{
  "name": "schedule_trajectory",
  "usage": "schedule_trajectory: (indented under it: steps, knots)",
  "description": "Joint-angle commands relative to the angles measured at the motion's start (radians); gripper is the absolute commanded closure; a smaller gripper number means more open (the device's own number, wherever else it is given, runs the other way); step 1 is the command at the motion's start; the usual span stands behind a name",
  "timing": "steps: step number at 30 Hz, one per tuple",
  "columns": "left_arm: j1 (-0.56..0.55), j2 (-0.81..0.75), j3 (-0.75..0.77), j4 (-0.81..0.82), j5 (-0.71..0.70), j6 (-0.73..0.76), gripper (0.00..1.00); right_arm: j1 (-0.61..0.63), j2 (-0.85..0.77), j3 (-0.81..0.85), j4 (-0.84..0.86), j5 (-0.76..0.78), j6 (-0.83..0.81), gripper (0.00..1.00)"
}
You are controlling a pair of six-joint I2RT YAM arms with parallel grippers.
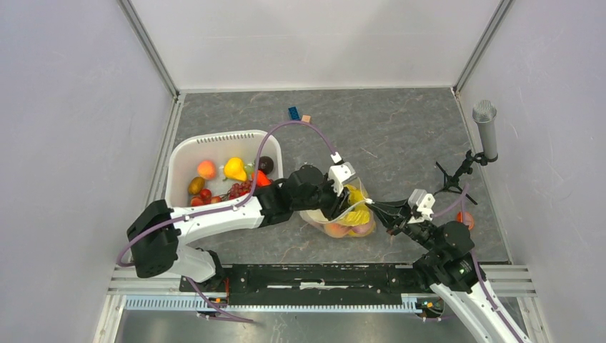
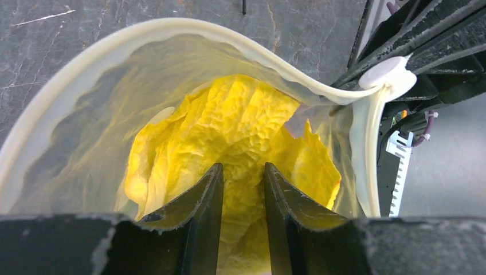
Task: Place the food in the zip-top bag and seal the zipper
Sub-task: Adjust the fake vegetable in the zipper food storage bag.
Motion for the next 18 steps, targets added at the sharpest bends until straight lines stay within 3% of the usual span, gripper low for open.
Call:
schedule_trajectory:
  steps: [1, 4, 7, 18]
  knots:
    - [-0.022, 0.044, -0.035, -0.153, 0.090, 0.044, 0.62, -0.001, -0.026, 0.000, 0.119, 0.092, 0.007, 1.00]
    - [-0.023, 0.118, 0.027, -0.237, 0.071, 0.052, 0.65, -0.001, -0.026, -0.002, 0.122, 0.092, 0.014, 1.00]
    - [-0.030, 0.113, 0.022, -0.214, 0.048, 0.046, 0.65, 0.000, -0.025, 0.008, 0.109, 0.099, 0.012, 1.00]
    - [-0.028, -0.119, 0.122, -0.304, -0.051, 0.065, 0.40, -0.001, -0.058, 0.006, 0.081, 0.113, 0.006, 1.00]
